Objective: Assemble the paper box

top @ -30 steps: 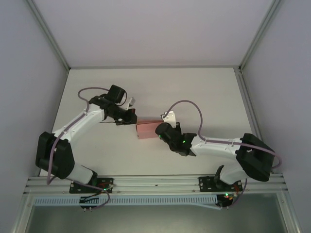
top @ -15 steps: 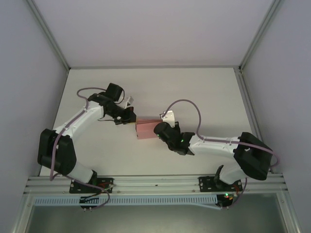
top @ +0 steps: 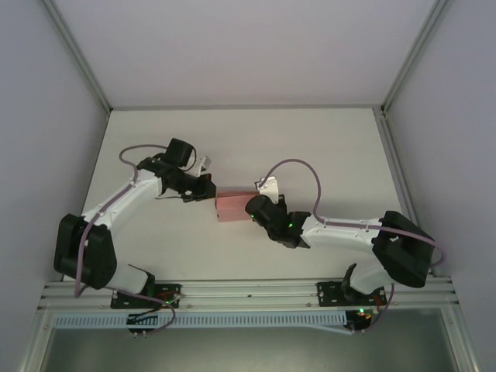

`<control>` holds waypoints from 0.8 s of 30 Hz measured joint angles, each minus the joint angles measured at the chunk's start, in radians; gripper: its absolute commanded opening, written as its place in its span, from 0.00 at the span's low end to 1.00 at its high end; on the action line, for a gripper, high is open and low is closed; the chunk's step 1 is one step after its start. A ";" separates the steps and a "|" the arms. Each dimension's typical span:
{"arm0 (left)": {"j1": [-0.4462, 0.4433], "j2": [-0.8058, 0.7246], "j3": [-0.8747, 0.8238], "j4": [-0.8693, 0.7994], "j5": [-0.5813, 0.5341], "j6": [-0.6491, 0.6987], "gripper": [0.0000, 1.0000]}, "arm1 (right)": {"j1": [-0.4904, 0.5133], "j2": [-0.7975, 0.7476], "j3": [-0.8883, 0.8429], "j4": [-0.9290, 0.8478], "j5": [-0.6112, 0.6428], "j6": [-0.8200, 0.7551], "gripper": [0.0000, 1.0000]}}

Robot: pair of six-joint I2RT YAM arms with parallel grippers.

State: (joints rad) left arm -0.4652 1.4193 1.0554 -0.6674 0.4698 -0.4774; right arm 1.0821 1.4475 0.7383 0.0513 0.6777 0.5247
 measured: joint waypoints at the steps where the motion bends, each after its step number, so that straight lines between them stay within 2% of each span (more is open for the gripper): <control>1: -0.028 -0.026 -0.023 0.019 -0.043 -0.008 0.00 | 0.001 0.000 -0.003 0.004 0.004 0.000 0.00; 7: -0.182 -0.151 -0.145 0.126 -0.284 -0.052 0.00 | 0.015 -0.018 -0.054 0.069 0.028 -0.028 0.00; 15: -0.314 -0.203 -0.254 0.233 -0.491 -0.087 0.00 | 0.029 -0.027 -0.108 0.166 0.045 -0.080 0.02; 18: -0.334 -0.200 -0.257 0.244 -0.538 -0.097 0.00 | 0.031 -0.034 -0.114 0.172 0.041 -0.082 0.20; 21: -0.340 -0.199 -0.261 0.253 -0.566 -0.101 0.00 | 0.031 -0.068 -0.128 0.137 0.029 -0.091 0.47; 22: -0.340 -0.199 -0.261 0.253 -0.576 -0.105 0.00 | 0.031 -0.088 -0.133 0.119 0.021 -0.092 0.62; 24: -0.341 -0.199 -0.261 0.253 -0.587 -0.112 0.00 | 0.031 -0.127 -0.138 0.084 -0.018 -0.100 0.74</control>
State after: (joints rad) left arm -0.8066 1.2205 0.7944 -0.4149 -0.1169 -0.5896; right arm 1.1126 1.3209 0.6006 0.1349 0.6601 0.4244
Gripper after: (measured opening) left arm 0.044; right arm 0.624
